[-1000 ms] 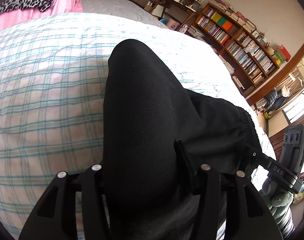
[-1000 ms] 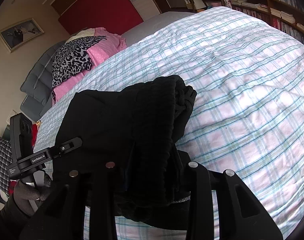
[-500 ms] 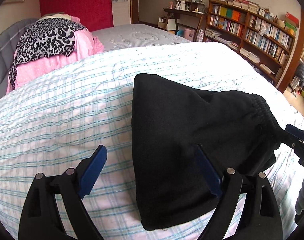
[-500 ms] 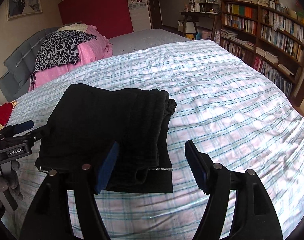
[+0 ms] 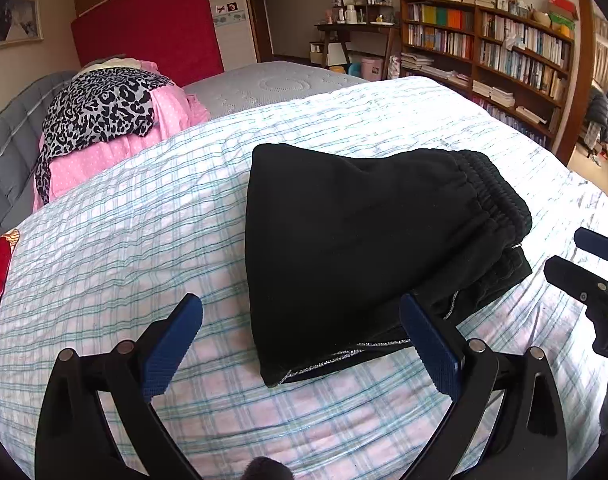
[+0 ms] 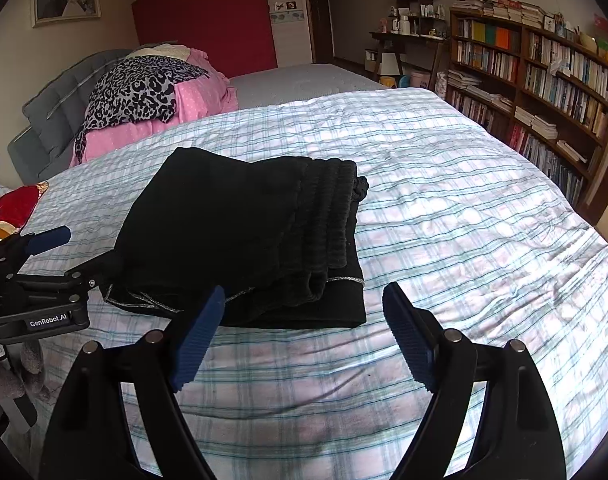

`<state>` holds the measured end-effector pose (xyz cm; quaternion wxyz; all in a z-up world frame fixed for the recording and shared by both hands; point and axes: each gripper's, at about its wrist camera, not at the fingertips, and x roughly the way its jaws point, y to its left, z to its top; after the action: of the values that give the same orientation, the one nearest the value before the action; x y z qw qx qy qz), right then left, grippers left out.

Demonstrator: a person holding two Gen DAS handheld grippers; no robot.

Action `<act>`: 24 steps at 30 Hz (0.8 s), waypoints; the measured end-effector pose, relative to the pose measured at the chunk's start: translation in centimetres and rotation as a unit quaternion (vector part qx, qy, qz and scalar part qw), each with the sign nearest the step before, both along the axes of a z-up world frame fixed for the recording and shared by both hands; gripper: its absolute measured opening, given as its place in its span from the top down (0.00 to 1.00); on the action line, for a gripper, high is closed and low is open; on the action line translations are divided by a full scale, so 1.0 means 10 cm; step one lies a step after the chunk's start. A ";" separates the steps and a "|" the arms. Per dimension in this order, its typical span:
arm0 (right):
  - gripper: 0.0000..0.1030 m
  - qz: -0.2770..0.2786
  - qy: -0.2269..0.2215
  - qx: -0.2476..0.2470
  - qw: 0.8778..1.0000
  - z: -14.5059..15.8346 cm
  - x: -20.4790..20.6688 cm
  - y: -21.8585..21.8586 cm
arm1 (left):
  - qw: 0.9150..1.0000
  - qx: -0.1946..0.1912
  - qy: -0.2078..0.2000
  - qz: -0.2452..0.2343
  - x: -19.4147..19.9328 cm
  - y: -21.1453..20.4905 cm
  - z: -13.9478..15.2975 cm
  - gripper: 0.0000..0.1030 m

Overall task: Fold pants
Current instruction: 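Release the folded sweatpants on the bed and withdraw both tools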

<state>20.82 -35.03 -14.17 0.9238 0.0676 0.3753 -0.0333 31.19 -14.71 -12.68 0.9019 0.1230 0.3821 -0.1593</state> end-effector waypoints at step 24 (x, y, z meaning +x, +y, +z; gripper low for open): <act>0.20 0.012 -0.016 -0.027 0.999 0.08 -0.10 0.12 | 0.998 0.058 -0.036 0.002 -0.28 -0.17 0.11 0.05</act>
<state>19.83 -33.83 -13.34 0.9315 0.0385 0.3602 -0.0318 28.38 -16.37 -11.60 0.9068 0.1804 0.3580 -0.1303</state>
